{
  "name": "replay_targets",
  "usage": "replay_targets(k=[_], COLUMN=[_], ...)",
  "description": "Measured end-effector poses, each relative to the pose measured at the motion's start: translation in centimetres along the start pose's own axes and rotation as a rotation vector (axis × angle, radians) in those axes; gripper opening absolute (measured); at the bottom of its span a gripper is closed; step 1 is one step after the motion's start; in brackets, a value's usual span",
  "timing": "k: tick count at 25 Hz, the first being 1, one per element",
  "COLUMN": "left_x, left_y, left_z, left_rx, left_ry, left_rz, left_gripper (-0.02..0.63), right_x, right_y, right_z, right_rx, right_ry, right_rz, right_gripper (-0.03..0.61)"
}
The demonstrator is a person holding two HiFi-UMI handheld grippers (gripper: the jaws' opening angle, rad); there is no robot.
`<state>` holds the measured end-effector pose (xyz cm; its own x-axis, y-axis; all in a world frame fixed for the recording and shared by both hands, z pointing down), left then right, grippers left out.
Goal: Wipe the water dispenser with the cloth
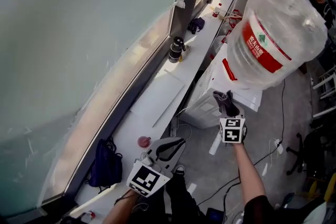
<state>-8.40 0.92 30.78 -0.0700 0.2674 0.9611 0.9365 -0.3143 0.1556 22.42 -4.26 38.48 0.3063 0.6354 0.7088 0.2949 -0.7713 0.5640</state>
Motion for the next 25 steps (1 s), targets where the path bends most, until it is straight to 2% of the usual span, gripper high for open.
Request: replay_targets(k=[6, 13, 20, 25], left_x=[3.4, 9.2, 15.0, 18.3], left_y=[1.3, 3.0, 3.5, 3.2], left_z=[-0.8, -1.6, -2.3, -3.9], left_rx=[-0.076, -0.190, -0.238, -0.264], left_ry=[-0.022, -0.076, -0.100, -0.045], left_rz=[0.019, 0.032, 0.052, 0.014], left_gripper=[0.028, 0.028, 0.028, 0.028], right_x=[4.4, 9.7, 15.3, 19.0], right_y=[4.4, 10.2, 16.0, 20.5], right_z=[-2.8, -5.5, -9.8, -13.5], right_rx=[-0.072, -0.142, -0.164, -0.169], right_ry=[-0.071, -0.044, -0.063, -0.072], right_rz=[-0.055, -0.104, -0.152, -0.194], right_gripper=[0.101, 0.101, 0.100, 0.100])
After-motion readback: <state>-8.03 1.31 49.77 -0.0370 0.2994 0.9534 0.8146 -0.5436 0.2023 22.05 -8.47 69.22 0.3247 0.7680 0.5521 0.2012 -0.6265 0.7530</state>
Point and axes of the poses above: the fingertips, and each gripper's own axes: y forward along the fingers, z to its right, x out of its underside, the point moved 8 cm from there along -y, backward along the fingers, and after that the axes turned 3 degrees about -y, right-handed, at the moved point
